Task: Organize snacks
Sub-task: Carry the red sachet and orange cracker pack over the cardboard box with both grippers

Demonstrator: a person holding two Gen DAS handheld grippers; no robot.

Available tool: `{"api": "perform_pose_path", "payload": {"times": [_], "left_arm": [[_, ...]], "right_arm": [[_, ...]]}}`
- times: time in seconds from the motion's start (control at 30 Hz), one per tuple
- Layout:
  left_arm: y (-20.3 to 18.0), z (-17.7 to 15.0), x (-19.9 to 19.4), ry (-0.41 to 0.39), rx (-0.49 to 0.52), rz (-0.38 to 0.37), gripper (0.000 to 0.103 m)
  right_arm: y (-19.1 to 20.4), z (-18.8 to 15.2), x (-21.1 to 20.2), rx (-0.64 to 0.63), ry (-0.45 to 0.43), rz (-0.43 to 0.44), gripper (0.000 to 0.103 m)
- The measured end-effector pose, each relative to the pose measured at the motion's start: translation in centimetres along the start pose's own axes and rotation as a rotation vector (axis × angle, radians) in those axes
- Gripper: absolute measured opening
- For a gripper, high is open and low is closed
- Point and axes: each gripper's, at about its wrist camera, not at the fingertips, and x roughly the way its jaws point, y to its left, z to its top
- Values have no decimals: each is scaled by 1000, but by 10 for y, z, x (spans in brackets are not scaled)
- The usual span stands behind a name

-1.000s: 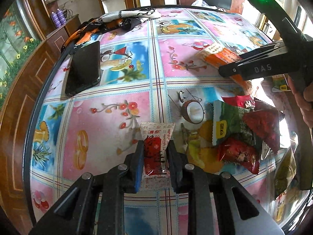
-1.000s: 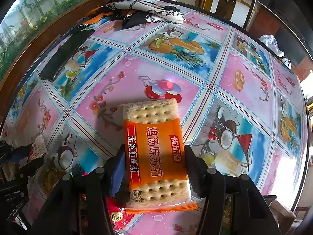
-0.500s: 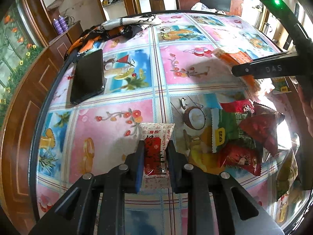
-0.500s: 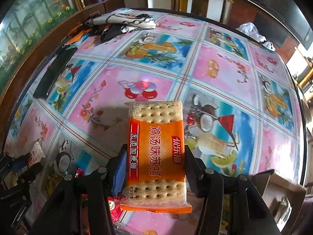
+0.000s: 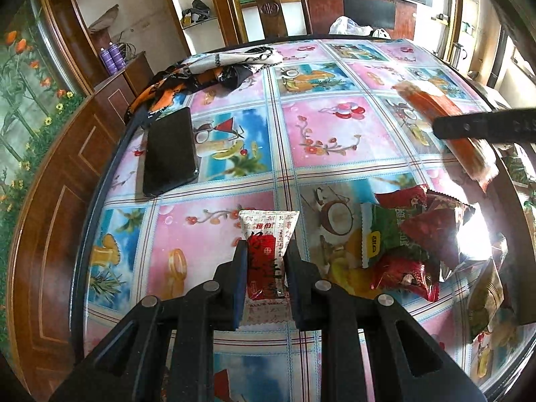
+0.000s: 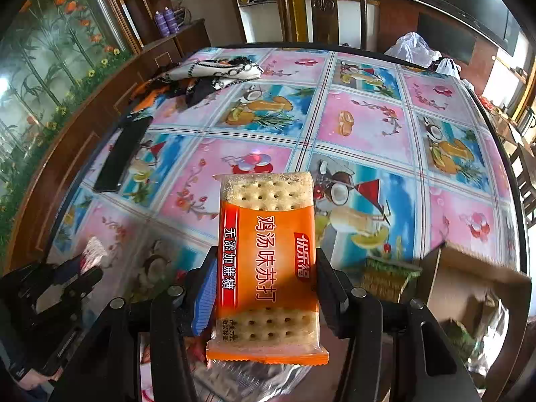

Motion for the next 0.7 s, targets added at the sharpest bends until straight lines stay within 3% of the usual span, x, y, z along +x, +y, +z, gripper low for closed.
{"api": "perform_pose_path", "payload": {"times": [0.3,0.7], "left_arm": [[-6,2,-18,-30,0,-19,20],[-18,4,-41,-60,-7,-91,20]], "right_arm": [[-3,-32,-27,88,1,81,57],[-22,-88,-67,221,-22,97,57]]}}
